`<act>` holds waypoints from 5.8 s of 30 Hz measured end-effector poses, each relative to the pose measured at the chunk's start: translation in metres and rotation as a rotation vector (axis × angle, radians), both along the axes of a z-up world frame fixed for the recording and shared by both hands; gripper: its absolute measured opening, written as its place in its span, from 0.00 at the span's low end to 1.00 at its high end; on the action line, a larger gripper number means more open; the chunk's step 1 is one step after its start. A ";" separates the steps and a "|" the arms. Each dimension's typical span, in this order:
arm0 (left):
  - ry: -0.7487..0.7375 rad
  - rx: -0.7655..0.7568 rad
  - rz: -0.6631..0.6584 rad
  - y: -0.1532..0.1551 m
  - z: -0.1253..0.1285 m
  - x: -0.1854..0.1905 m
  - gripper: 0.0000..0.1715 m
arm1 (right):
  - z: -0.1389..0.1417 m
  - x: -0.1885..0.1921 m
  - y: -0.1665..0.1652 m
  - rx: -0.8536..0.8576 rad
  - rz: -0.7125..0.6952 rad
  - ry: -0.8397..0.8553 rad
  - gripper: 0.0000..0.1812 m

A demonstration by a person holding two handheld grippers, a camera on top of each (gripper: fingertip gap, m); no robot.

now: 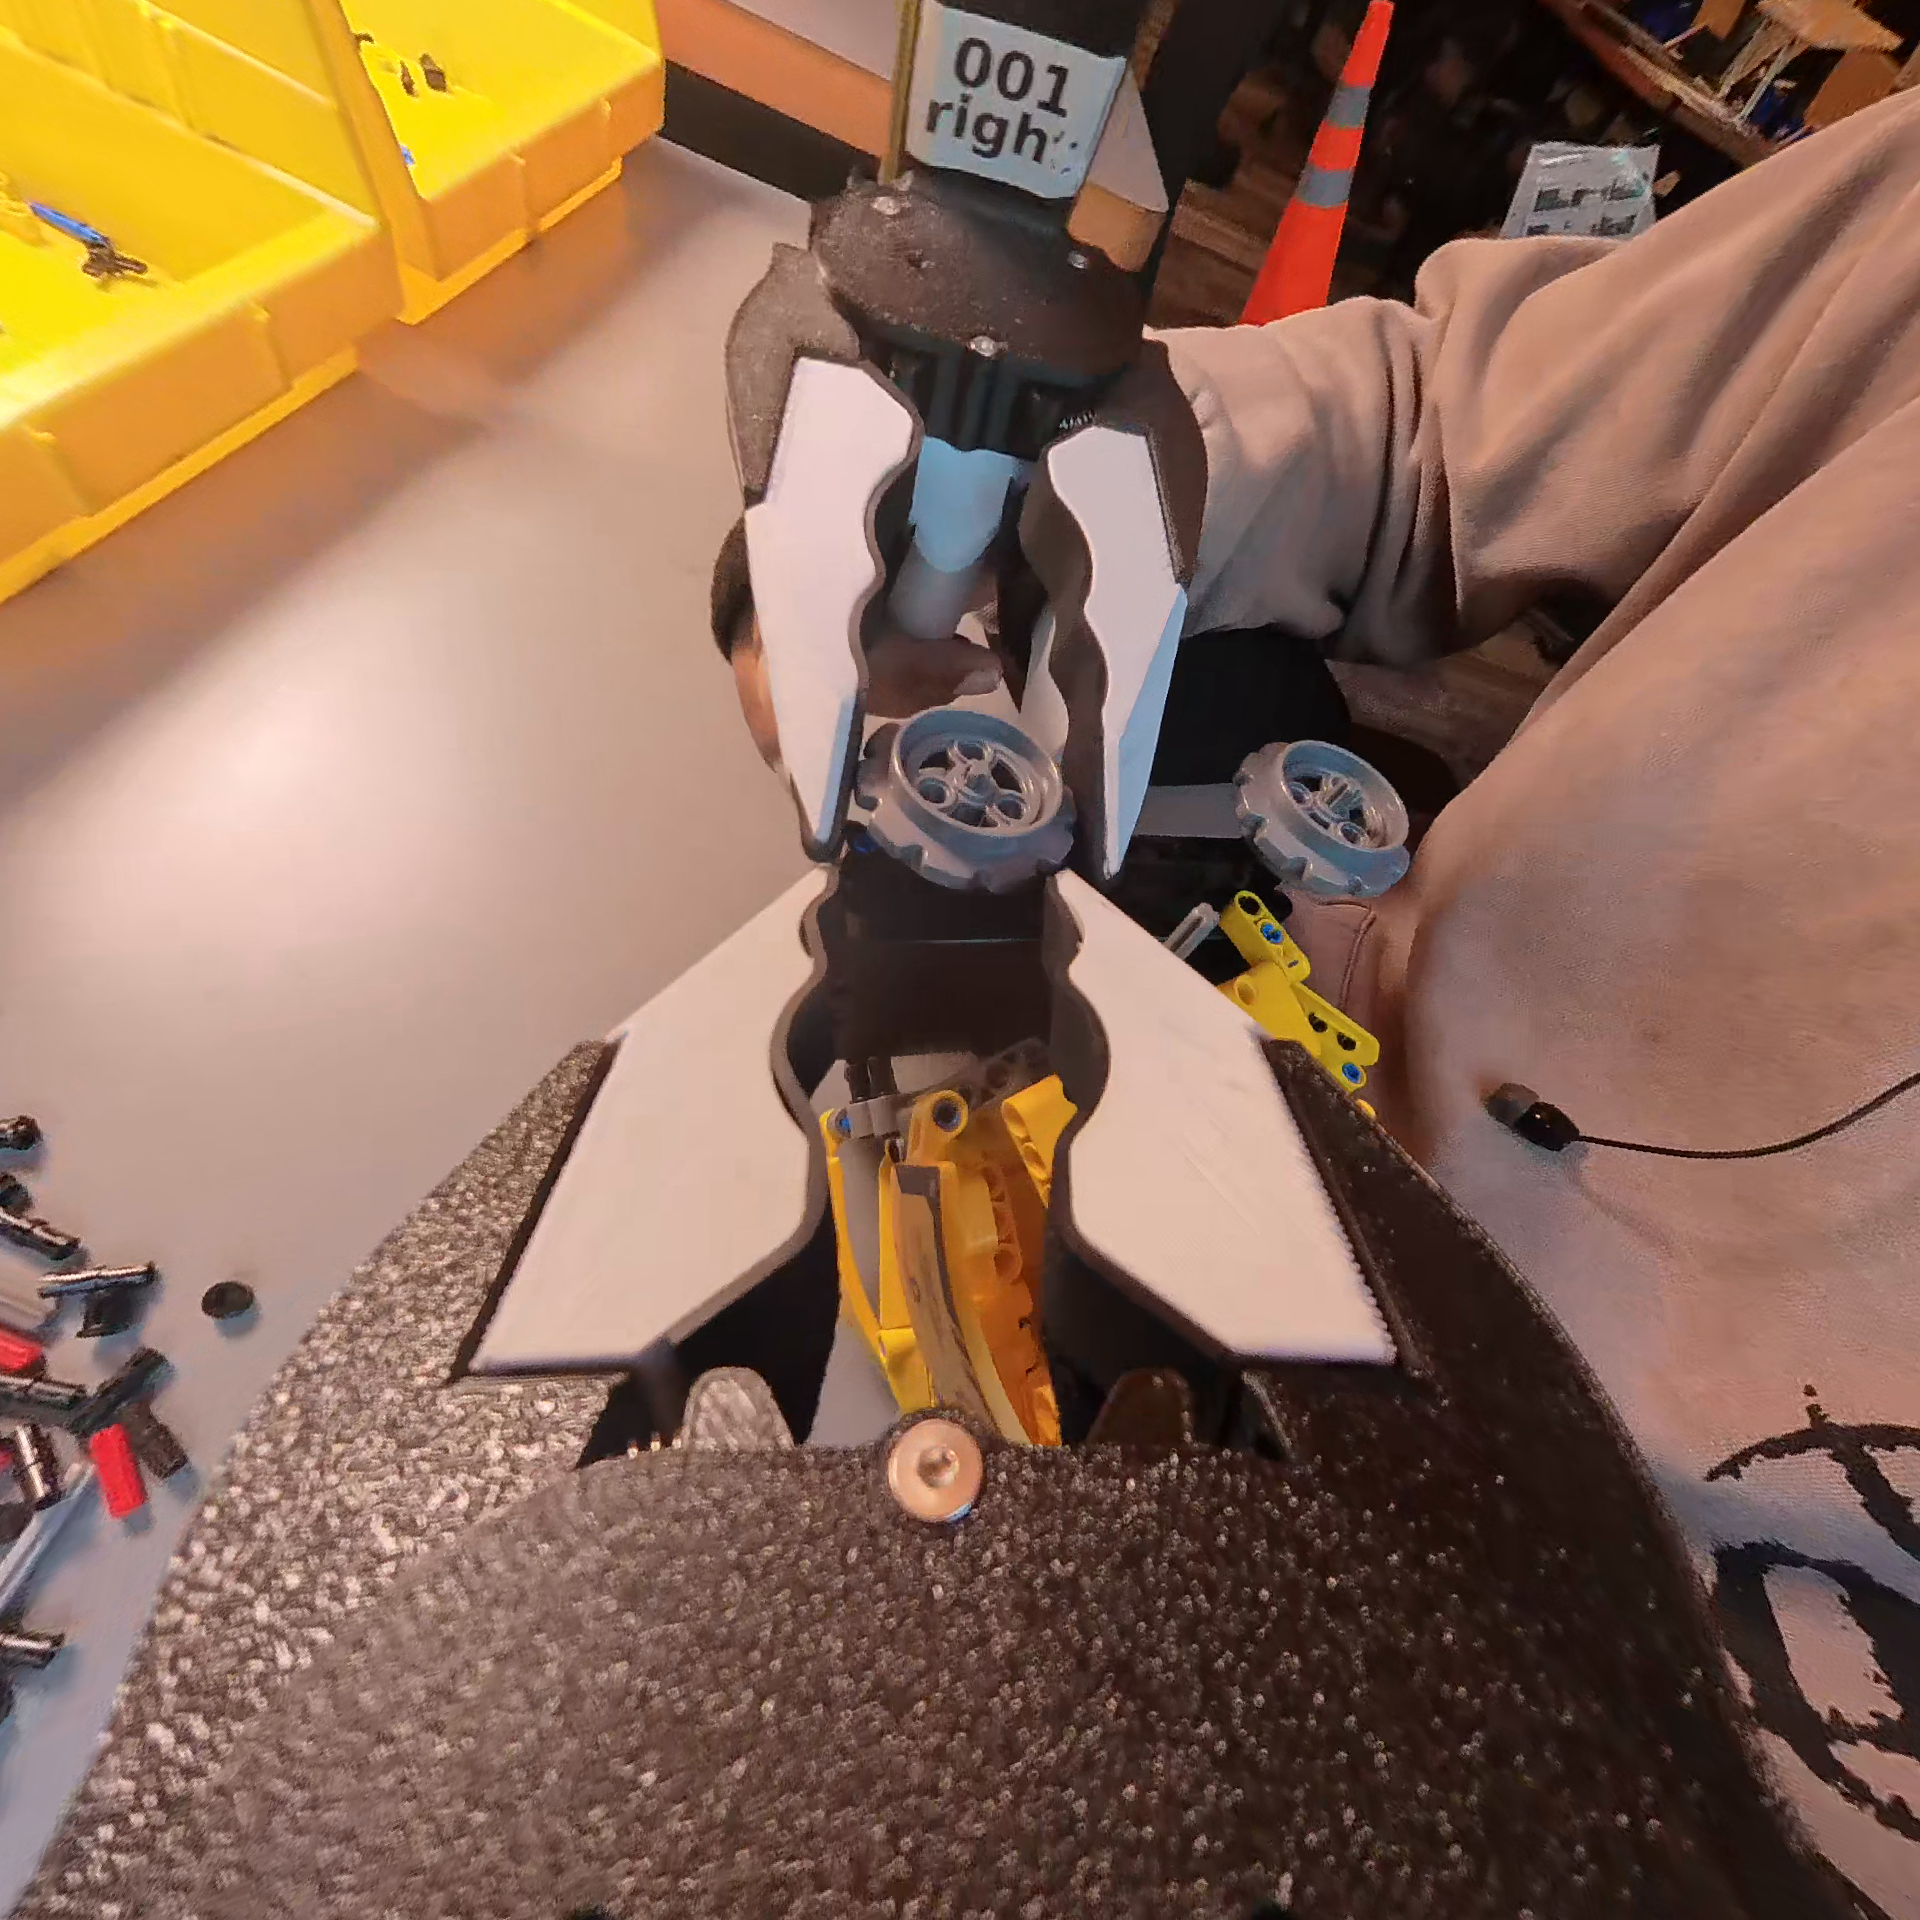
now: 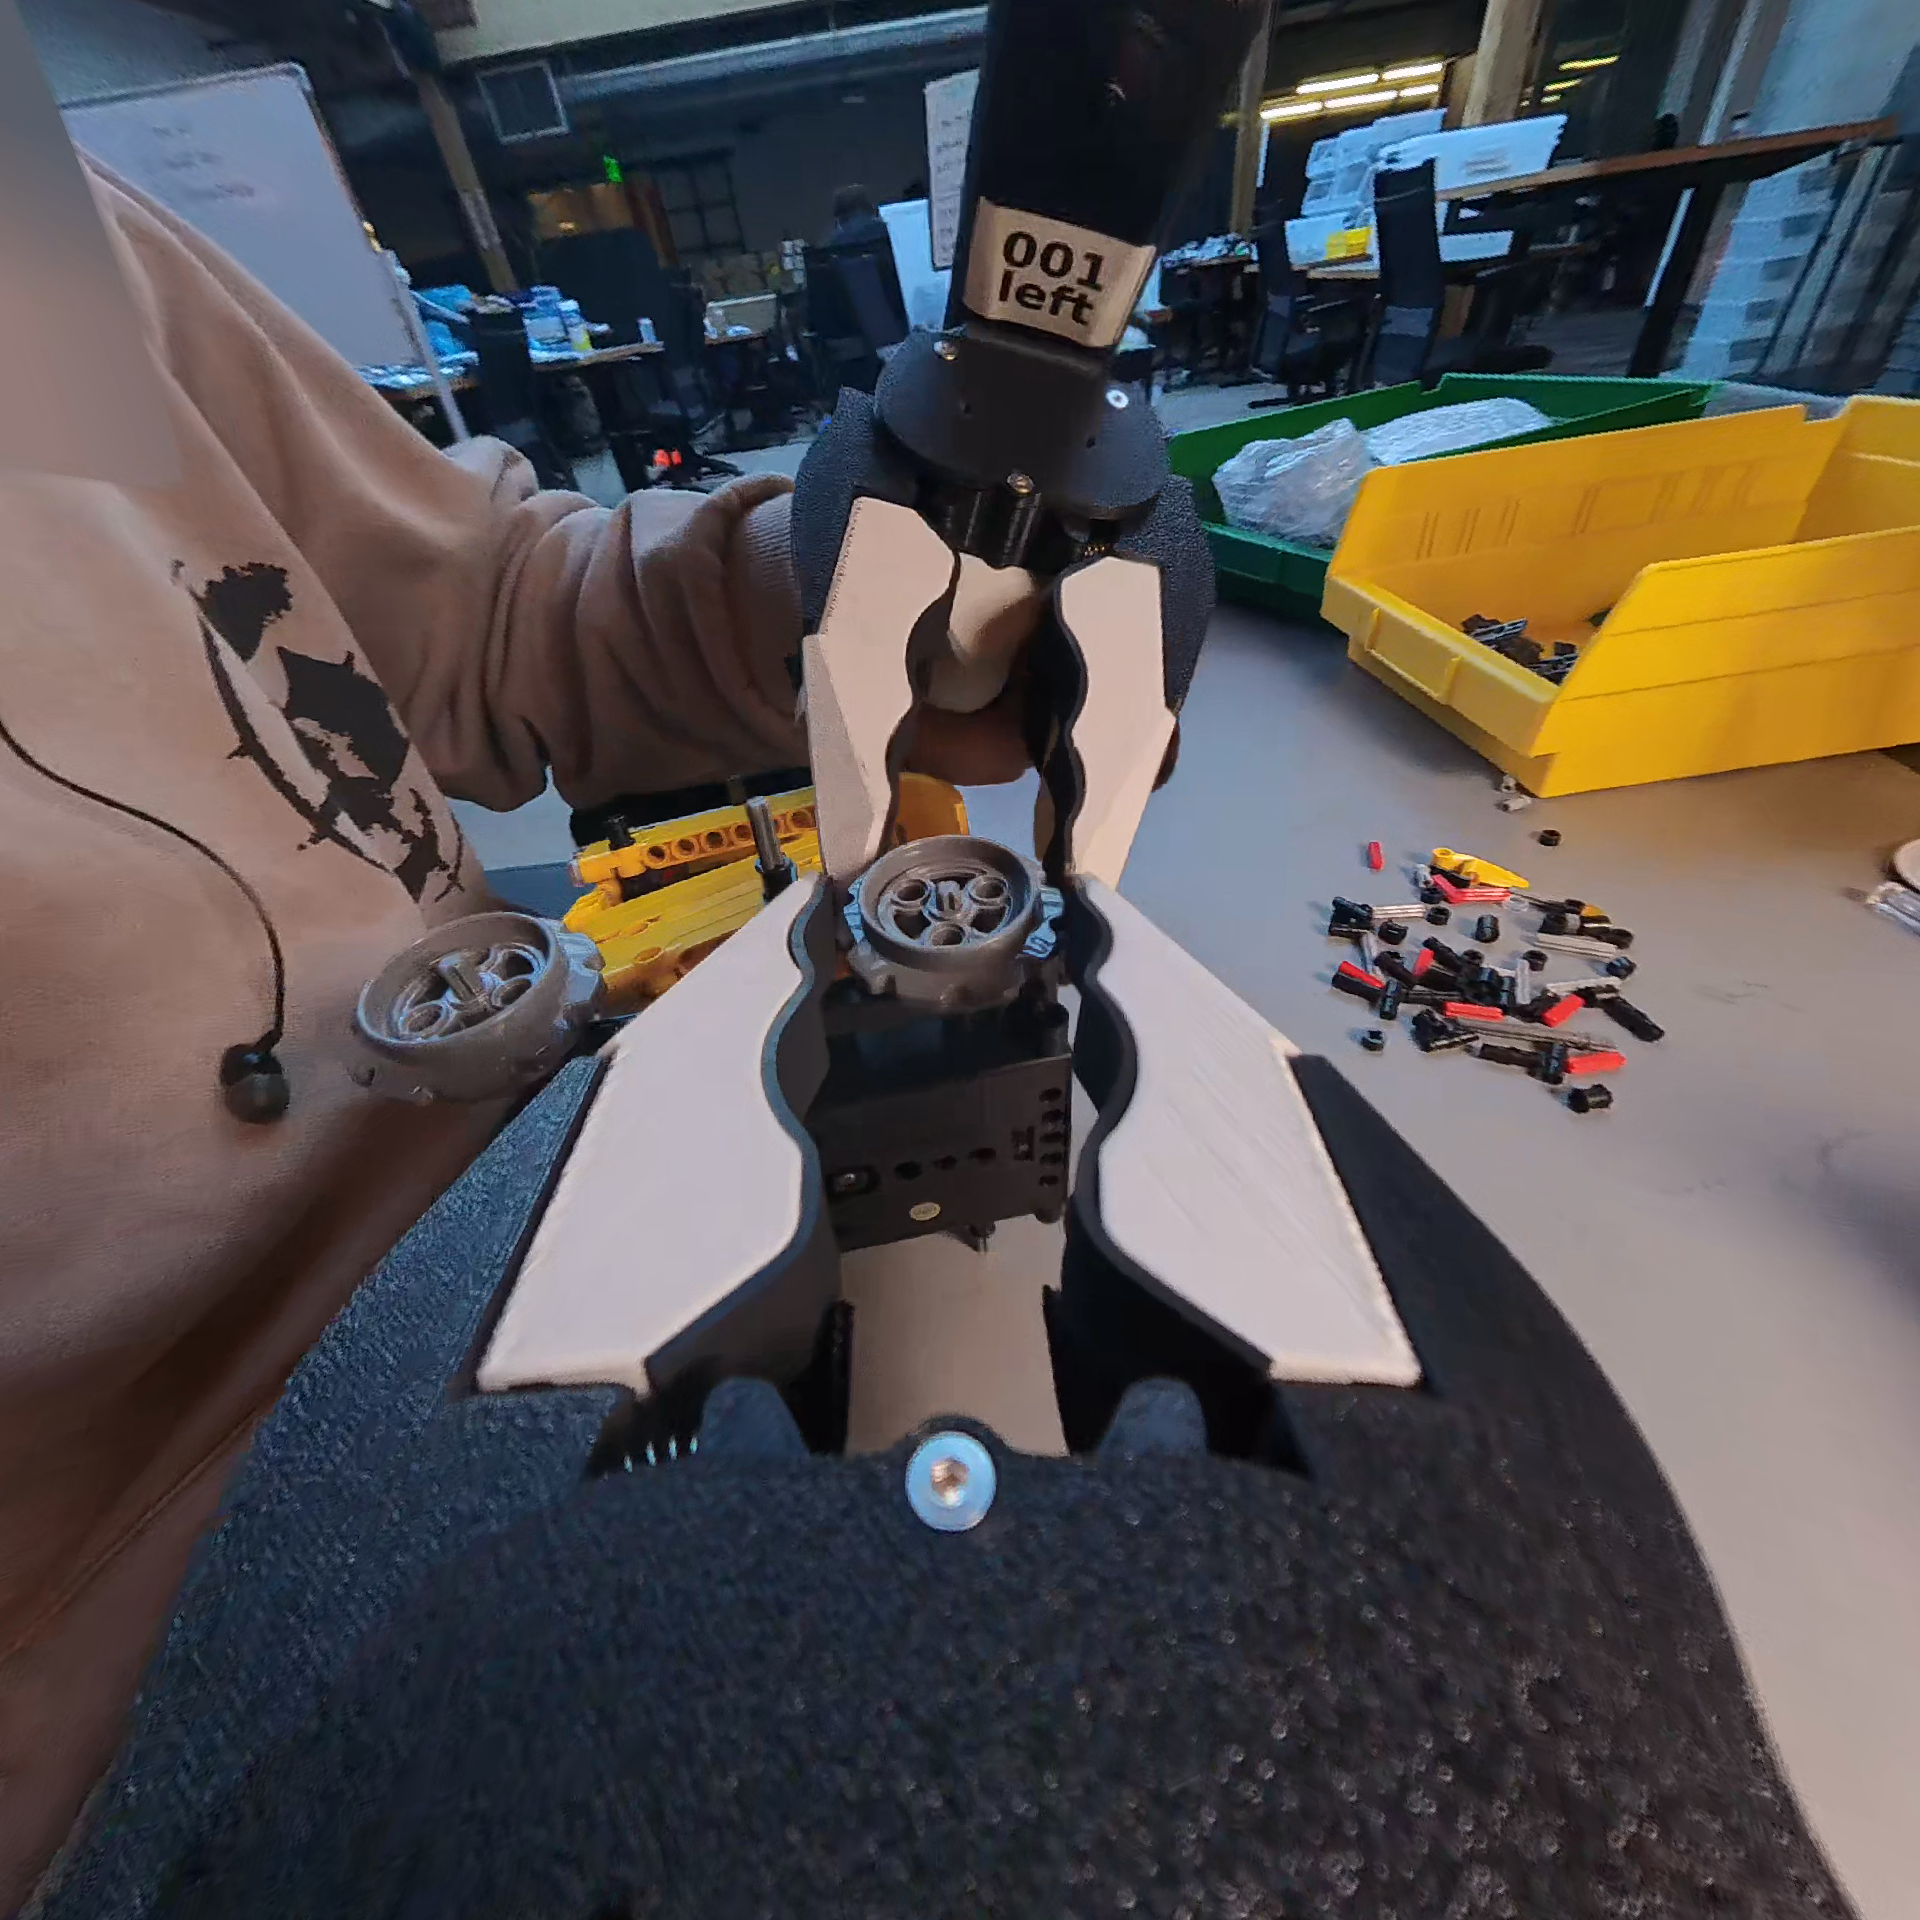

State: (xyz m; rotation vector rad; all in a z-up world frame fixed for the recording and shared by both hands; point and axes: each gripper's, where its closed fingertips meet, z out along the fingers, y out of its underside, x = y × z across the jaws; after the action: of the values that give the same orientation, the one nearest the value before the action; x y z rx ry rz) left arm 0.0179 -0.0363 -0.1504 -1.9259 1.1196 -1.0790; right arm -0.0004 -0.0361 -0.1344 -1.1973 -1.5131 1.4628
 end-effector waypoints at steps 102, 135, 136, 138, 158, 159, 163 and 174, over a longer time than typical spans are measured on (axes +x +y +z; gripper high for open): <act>0.151 0.056 0.088 0.029 -0.020 0.011 0.04 | 0.067 0.033 0.083 -0.266 -0.435 0.447 0.22; -0.657 -0.066 0.318 0.046 0.100 -0.059 0.08 | 0.045 0.007 0.050 0.243 -0.413 0.228 0.38; -0.576 0.051 0.416 0.048 0.106 -0.082 0.08 | 0.045 0.012 0.054 0.216 -0.407 0.223 0.38; -0.326 0.297 0.656 0.049 0.115 -0.145 0.09 | 0.044 0.025 0.061 0.173 -0.378 0.200 0.37; 0.309 0.281 1.331 -0.042 0.046 -0.401 0.24 | 0.010 0.098 -0.062 0.125 0.045 -0.070 0.35; 0.240 0.310 1.217 -0.032 0.055 -0.364 0.25 | 0.006 0.095 -0.065 0.132 0.032 -0.079 0.36; 0.036 0.381 0.706 -0.025 0.080 -0.197 0.24 | -0.003 0.084 -0.070 0.125 -0.024 -0.082 0.27; 0.047 0.339 0.103 -0.059 0.033 0.034 0.23 | 0.013 0.053 -0.031 0.074 -0.385 0.045 0.22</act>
State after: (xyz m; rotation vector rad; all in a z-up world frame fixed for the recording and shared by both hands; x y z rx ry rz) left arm 0.0519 -0.0957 -0.1170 -1.7256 1.1334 -0.7384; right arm 0.0523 -0.0668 -0.1218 -1.3158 -1.2126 1.1588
